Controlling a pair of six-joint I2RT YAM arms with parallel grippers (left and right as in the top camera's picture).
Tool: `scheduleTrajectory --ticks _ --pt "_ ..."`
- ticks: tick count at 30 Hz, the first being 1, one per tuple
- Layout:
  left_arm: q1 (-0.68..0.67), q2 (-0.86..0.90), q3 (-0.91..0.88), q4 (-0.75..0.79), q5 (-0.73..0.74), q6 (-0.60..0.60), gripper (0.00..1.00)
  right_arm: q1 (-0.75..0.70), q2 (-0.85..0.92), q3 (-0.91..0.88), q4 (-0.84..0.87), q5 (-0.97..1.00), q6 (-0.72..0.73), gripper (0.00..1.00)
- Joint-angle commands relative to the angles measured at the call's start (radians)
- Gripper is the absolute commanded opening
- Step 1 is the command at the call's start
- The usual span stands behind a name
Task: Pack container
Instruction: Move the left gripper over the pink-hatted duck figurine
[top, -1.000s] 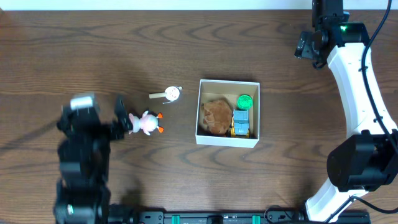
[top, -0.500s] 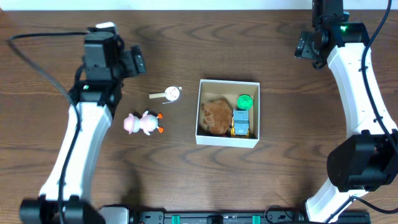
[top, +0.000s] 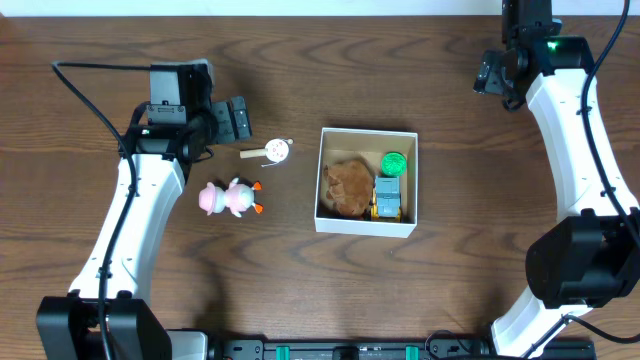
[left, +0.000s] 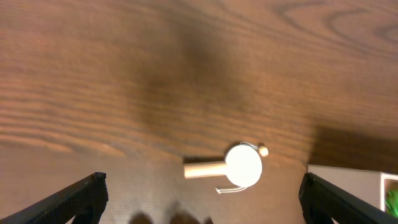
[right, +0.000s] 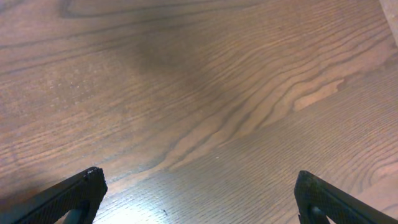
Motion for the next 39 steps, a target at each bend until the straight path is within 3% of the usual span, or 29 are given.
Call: scheduleTrajectory --ticks 1,5,9,12,19,32,39 --pt "0.005 -0.011 0.019 -0.008 0.043 -0.077 0.98 0.0 -0.014 0.016 -0.001 0.008 -0.008 0.99" --pt "0.005 -0.01 0.016 -0.043 -0.003 -0.1 0.98 0.0 -0.014 0.016 -0.001 0.008 -0.008 0.99" --pt "0.005 -0.01 0.011 -0.138 -0.226 -0.397 0.98 0.0 -0.014 0.016 -0.001 0.008 -0.008 0.99" --pt "0.004 -0.01 0.01 -0.188 -0.311 -0.56 0.98 0.0 -0.014 0.016 -0.001 0.008 -0.008 0.99" --pt "-0.007 0.011 0.005 -0.21 -0.317 -0.659 0.98 0.0 -0.014 0.016 -0.001 0.008 -0.008 0.99" --pt "-0.077 0.15 0.005 -0.328 -0.317 -1.16 0.98 0.0 -0.014 0.016 -0.001 0.008 -0.008 0.99" --pt "-0.106 0.158 0.005 -0.33 -0.308 -1.3 0.98 0.0 -0.014 0.016 -0.001 0.008 -0.008 0.99"
